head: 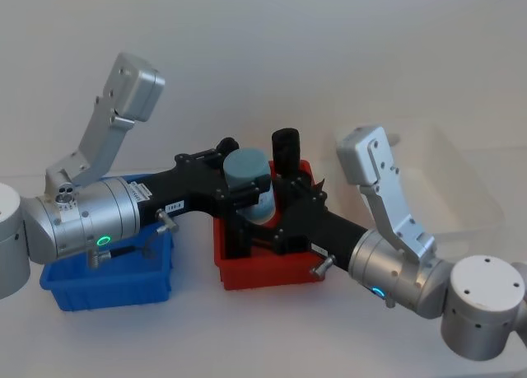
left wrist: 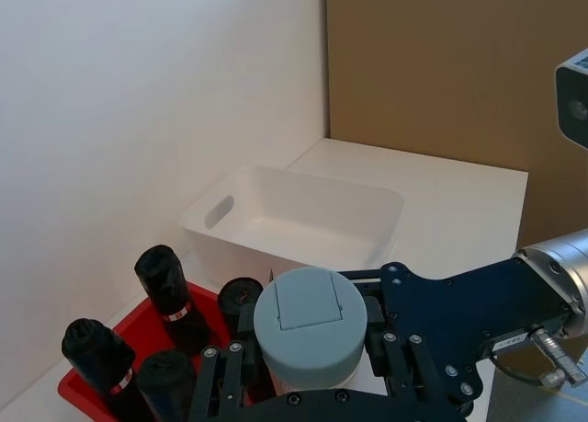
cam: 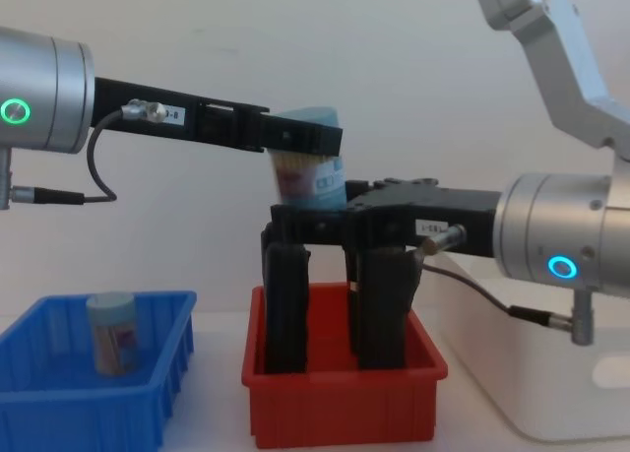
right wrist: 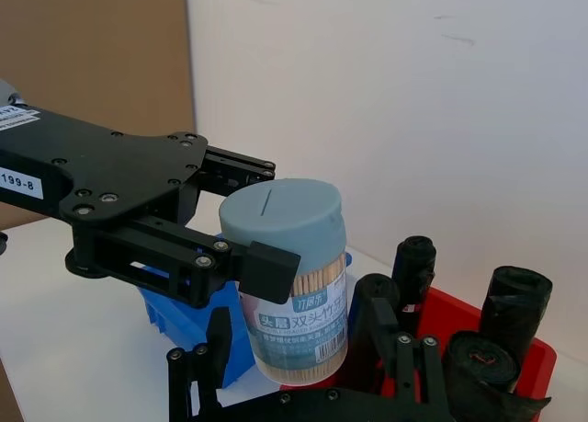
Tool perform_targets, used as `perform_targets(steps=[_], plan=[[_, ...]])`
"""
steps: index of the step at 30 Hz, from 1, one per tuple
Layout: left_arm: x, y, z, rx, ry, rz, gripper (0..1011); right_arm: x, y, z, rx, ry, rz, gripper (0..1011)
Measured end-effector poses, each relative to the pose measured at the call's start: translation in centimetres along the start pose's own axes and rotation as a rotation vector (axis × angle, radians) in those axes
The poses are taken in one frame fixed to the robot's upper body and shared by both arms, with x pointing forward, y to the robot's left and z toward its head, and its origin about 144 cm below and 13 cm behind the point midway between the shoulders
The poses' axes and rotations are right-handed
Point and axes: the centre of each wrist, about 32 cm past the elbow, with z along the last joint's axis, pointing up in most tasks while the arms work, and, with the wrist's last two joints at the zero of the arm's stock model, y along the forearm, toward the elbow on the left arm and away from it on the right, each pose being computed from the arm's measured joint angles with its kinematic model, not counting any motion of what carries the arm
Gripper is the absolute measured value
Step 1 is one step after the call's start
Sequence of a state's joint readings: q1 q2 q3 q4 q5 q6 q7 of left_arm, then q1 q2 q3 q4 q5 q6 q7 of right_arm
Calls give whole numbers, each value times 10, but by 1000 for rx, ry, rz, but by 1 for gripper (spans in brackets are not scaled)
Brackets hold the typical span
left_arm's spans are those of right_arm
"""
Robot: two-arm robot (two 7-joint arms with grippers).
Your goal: Pick the cotton swabs from the blue box and place them into the white box.
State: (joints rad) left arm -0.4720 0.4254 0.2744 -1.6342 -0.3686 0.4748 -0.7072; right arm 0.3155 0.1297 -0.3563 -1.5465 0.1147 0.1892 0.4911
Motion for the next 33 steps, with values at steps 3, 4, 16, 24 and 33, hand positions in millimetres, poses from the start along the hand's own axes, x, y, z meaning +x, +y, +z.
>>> perform_targets(steps=[3,4,16,24,33], plan=[[0,0,0,0,0,0,664,0,4,0,0,5,5,917],[0,0,0,0,0,0,664,0,5,0,1,5,6,907],[0,0,0,0,-1,4,664,1,17,1,6,16,16,647],[0,0,0,0,0,0,800,0,20,3,13,16,16,646],[0,0,0,0,0,0,1003,0,21,3,12,11,8,646]])
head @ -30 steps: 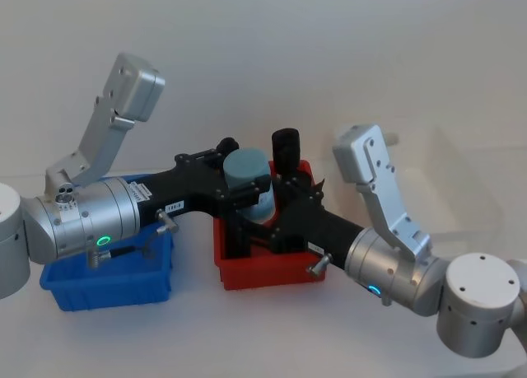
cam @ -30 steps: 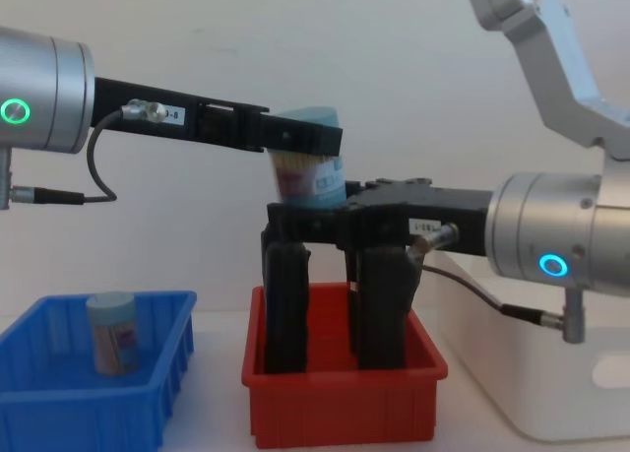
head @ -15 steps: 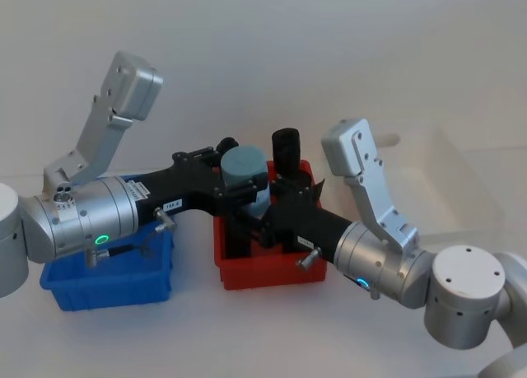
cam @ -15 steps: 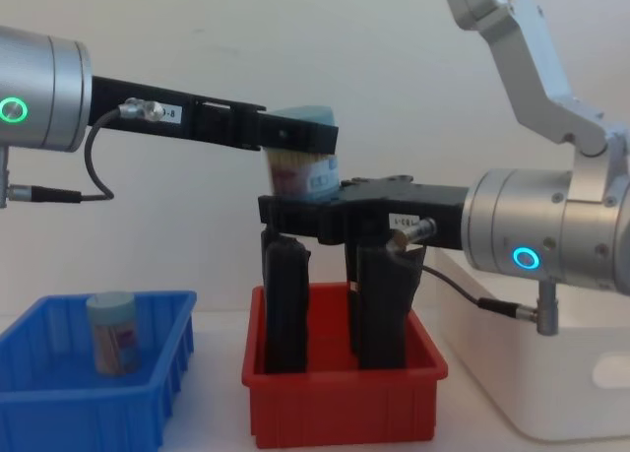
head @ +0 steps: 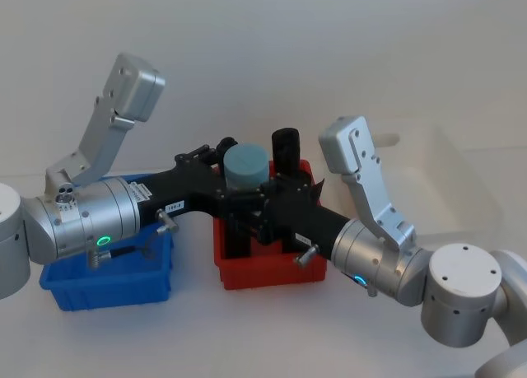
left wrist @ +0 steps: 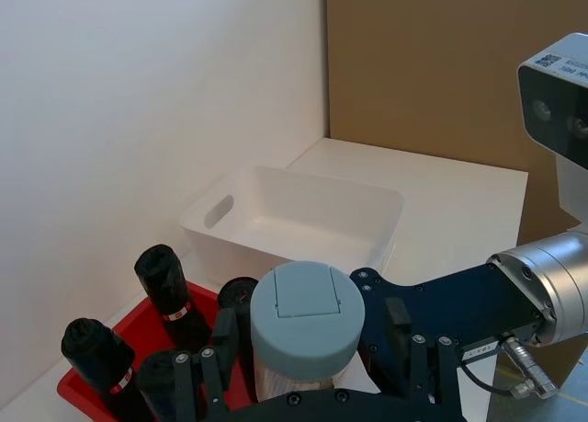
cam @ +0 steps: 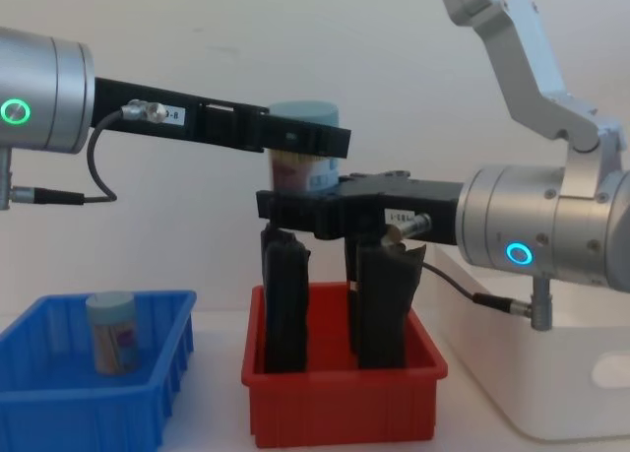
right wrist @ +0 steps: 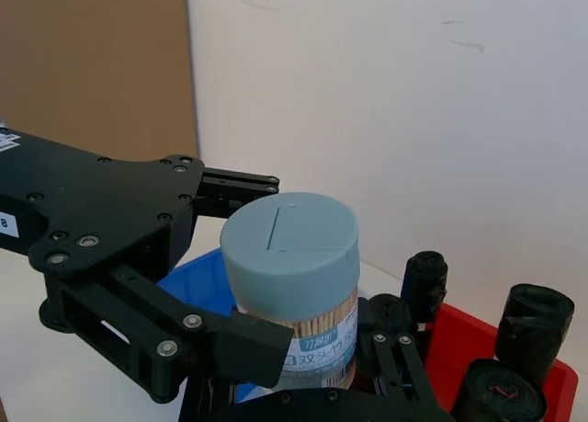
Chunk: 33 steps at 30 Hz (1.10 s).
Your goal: Pick the cotton swabs from the blue box and place them into the white box.
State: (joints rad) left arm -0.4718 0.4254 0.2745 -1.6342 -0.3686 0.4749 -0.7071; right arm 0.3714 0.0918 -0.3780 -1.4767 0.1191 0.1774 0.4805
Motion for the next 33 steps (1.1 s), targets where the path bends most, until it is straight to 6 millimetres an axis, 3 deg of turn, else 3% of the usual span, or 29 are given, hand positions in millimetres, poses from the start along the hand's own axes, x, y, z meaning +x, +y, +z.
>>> perform_targets(steps=[15,33], plan=[[0,0,0,0,0,0,1004,-1,-7,0,-2,-9,-68,645],[0,0,0,0,0,0,1004,16,-50,-4,37,23,-314,646]])
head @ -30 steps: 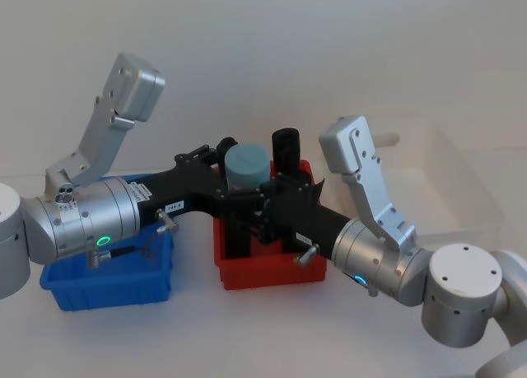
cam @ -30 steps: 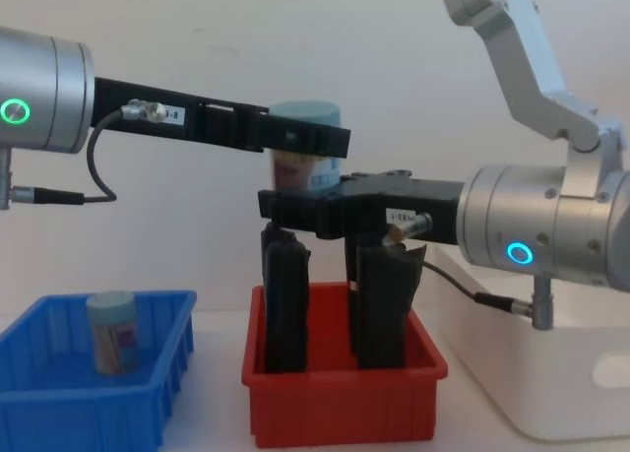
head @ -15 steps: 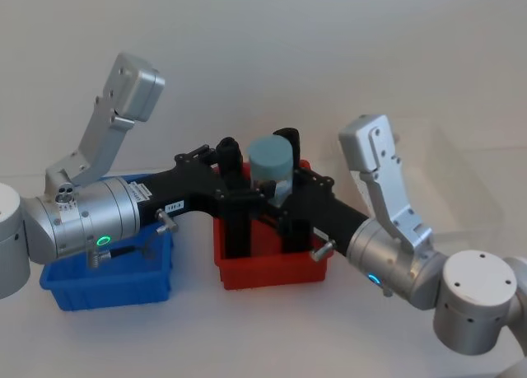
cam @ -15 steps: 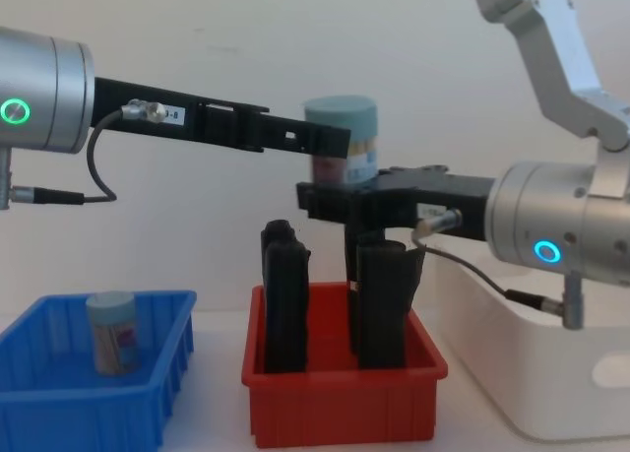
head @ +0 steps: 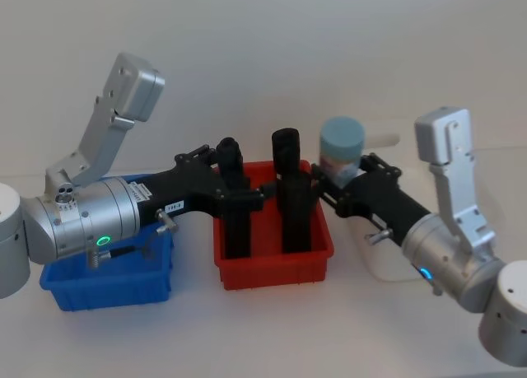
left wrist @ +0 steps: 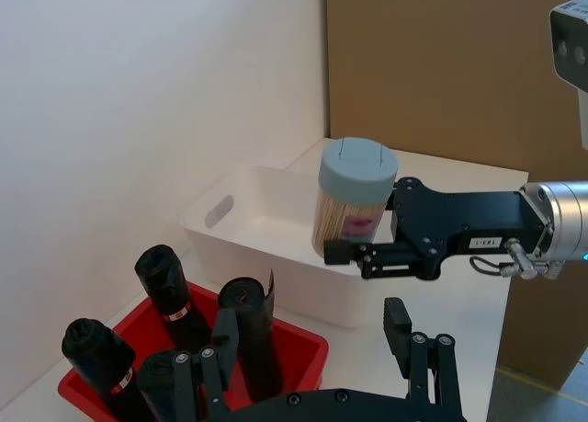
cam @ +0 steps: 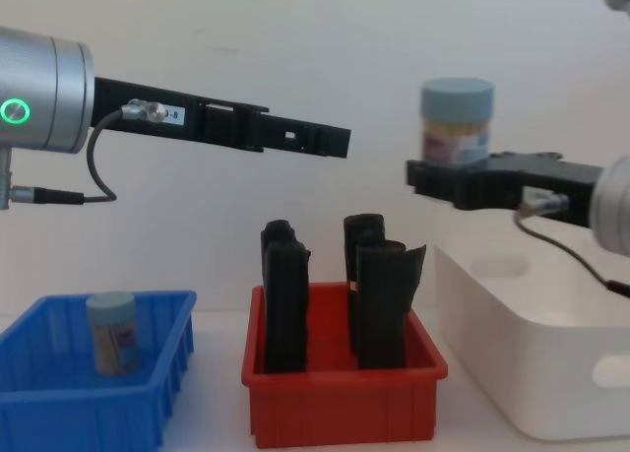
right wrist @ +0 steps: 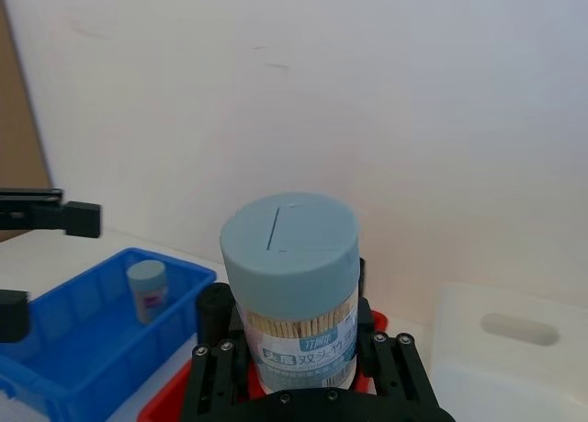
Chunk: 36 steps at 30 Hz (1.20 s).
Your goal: Pick the cotton swabs from the blue box and place them into the white box.
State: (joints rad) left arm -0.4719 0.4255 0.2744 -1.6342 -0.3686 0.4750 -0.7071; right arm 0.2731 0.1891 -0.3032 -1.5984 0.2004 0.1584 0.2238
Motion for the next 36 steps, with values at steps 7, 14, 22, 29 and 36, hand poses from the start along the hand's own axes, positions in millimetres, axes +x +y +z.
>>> perform_targets(steps=[7,14,22,29,36], plan=[[0,0,0,0,0,0,1004,18,-14,-3,2,10,-108,646],[0,0,0,0,0,0,1004,37,-22,-9,-10,19,-214,646],[0,0,0,0,0,0,1004,66,-21,-22,-63,34,-337,646],[0,0,0,0,0,0,1004,89,-8,-38,-133,46,-390,646],[0,0,0,0,0,0,1004,105,7,-52,-193,48,-390,646]])
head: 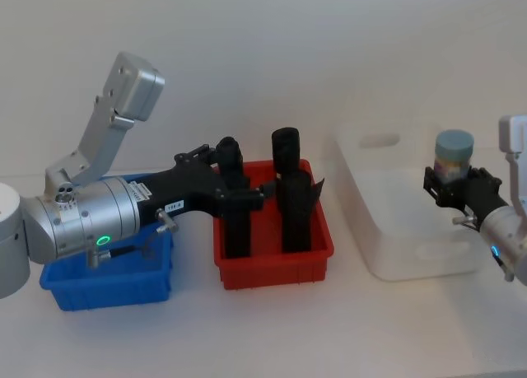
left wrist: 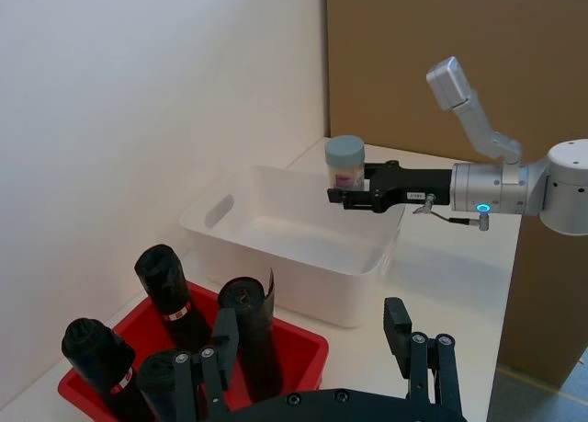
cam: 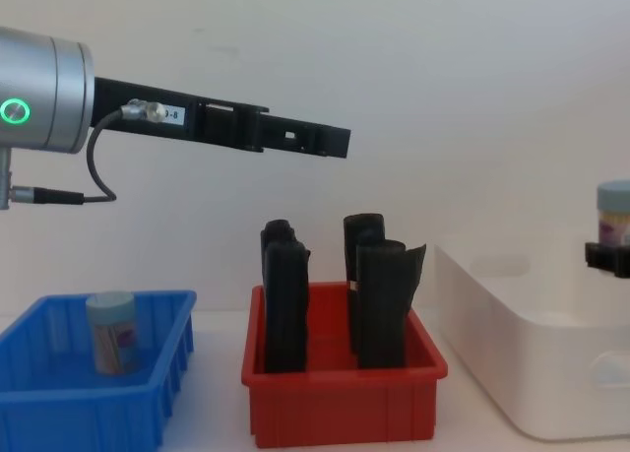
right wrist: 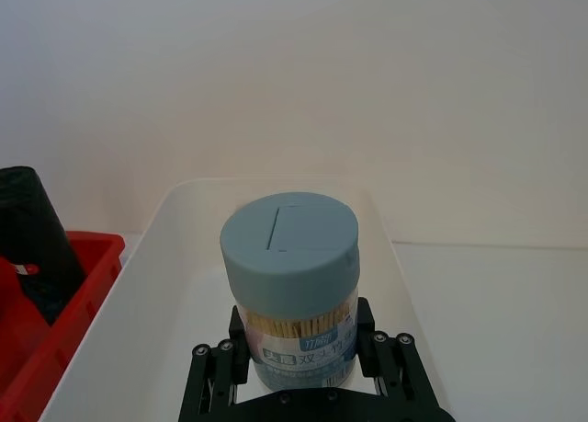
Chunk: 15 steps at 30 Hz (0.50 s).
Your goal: Pick the cotton swabs from the blue box and place them into the white box.
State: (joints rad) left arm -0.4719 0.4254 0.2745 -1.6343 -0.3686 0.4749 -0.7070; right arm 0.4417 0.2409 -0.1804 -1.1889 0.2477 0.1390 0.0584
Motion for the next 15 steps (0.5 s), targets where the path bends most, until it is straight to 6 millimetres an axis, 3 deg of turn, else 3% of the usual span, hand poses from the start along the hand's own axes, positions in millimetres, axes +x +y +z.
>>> perform_targets(steps=[15], plan=[[0,0,0,0,0,0,1004,1,31,-7,-69,-27,63,646]])
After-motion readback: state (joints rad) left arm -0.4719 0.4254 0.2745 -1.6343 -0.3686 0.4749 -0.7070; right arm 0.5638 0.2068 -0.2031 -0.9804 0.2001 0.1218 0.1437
